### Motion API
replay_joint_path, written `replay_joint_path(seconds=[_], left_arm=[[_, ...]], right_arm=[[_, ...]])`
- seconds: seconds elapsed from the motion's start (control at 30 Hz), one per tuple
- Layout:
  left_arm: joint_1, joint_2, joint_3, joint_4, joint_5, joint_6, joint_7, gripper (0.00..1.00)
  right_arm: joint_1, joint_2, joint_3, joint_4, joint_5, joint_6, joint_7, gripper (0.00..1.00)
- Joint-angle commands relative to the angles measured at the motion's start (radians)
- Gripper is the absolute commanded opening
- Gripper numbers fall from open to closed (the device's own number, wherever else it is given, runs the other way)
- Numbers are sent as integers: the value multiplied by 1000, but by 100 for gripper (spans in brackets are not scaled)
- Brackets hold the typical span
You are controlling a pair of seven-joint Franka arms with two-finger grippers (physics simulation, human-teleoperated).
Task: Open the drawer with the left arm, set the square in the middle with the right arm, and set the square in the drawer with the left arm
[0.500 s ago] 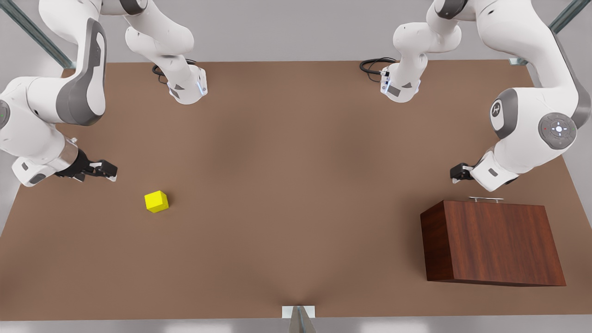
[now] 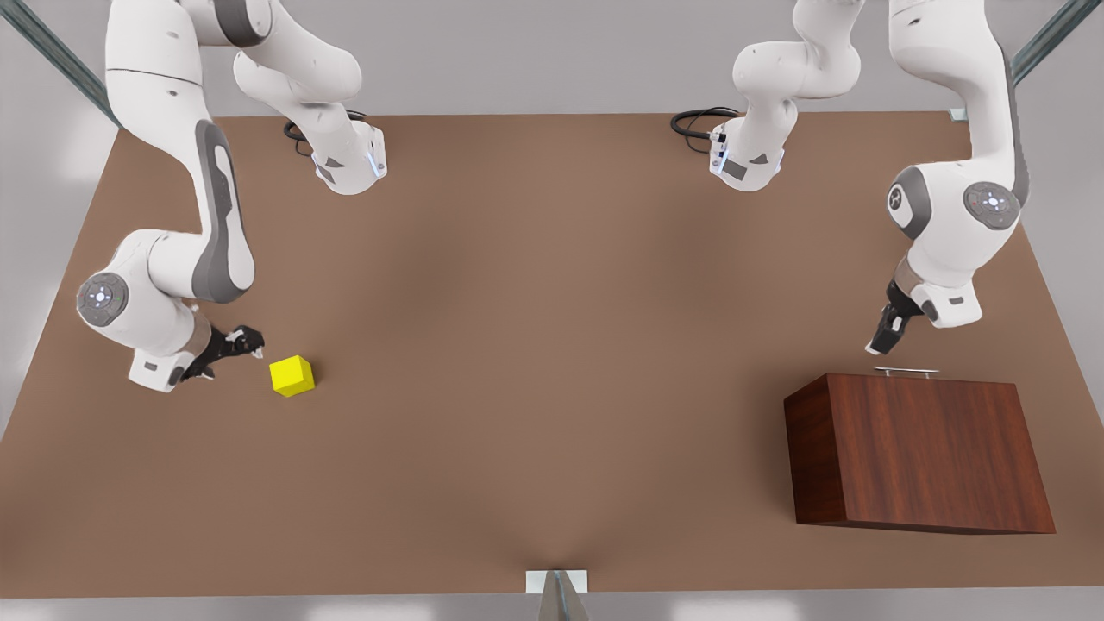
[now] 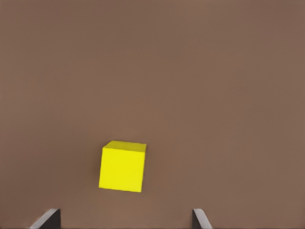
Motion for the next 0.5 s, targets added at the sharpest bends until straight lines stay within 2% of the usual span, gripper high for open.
replay_joint_path(seconds=[0.0,0.2,0.47], left_arm=[[21,5,-2,0,-6,7,-14,100],[23,14,32,-43,-9,47,-132,100],[24,33,86,-66,-85,104,-193,100]], right_arm=[[2,6,0,-12,0,2,-2,100],[11,73,0,-154,2,169,-2,100],[17,142,2,-167,3,237,-2,100]])
